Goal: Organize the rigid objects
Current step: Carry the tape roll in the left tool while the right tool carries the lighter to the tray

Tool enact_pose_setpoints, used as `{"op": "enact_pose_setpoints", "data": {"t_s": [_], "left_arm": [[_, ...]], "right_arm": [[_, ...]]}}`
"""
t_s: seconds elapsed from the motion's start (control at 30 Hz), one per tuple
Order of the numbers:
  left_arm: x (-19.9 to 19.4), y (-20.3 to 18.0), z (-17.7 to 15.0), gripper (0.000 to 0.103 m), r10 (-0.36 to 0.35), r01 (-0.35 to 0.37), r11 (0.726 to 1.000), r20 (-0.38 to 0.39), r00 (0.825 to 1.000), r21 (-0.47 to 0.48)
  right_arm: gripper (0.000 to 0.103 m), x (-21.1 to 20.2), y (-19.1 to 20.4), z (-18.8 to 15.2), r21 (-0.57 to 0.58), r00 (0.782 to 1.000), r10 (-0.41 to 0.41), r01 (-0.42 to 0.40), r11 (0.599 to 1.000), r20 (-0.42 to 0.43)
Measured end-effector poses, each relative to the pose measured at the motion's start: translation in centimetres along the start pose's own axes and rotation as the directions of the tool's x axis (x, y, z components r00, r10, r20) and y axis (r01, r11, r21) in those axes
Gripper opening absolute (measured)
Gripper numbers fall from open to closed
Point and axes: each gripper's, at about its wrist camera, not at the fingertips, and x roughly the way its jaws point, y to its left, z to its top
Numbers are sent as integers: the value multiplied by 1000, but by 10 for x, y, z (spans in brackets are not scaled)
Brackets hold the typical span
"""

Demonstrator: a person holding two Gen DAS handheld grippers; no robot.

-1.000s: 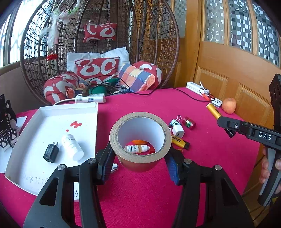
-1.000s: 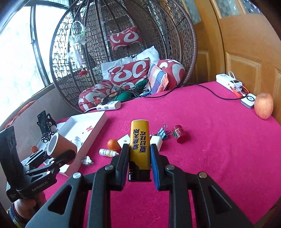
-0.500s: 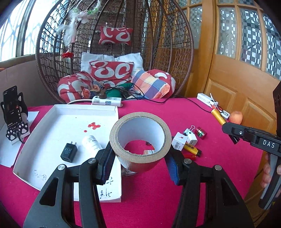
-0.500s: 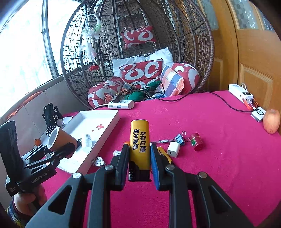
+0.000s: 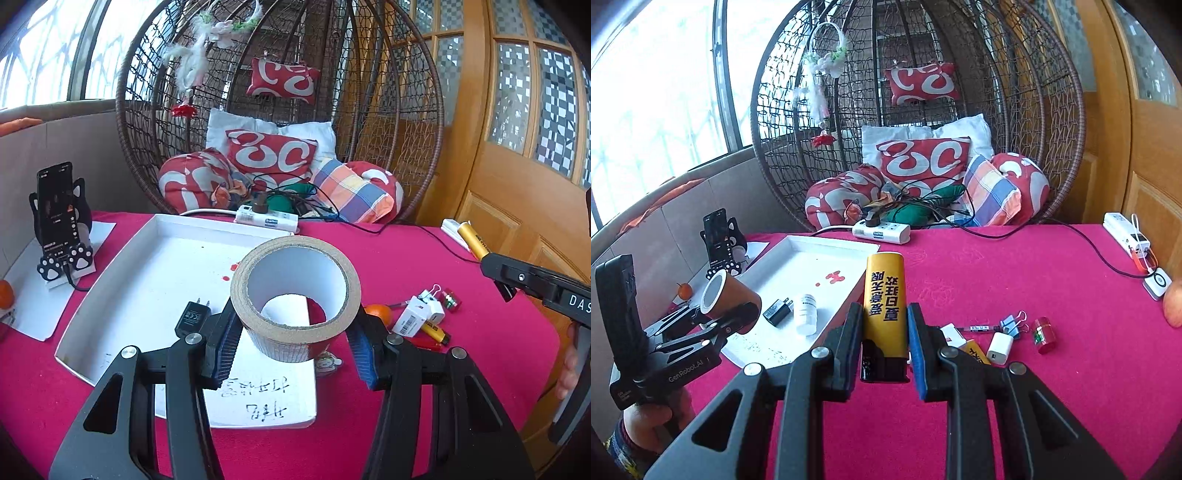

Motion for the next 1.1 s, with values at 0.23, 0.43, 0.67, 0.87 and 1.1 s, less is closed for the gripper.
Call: {"op": "enact_pose_setpoints", "data": {"t_s": [0.23, 0.43, 0.67, 0.87, 1.1], "left_arm": [[-3, 32, 1, 53, 60, -60, 997, 5, 998, -48], [-8, 61, 4, 53, 118, -116, 989, 12, 993, -91], [-8, 102, 11, 53, 223, -219, 967, 12, 975, -129], [5, 116, 9, 53, 257, -258, 957, -25, 966, -129], [29, 111, 3, 53, 270, -276, 957, -78, 960, -87]], "right_arm": [[23, 14, 17, 9, -30, 999, 42, -42, 999, -8], [23, 33, 35, 15, -71, 997, 70, -72, 995, -39], [23, 56, 48, 19, -90, 993, 89, -95, 991, -75], [23, 75, 56, 17, -82, 987, 111, -121, 989, -113], [23, 95, 73, 16, -101, 978, 133, -150, 984, -158]]}}
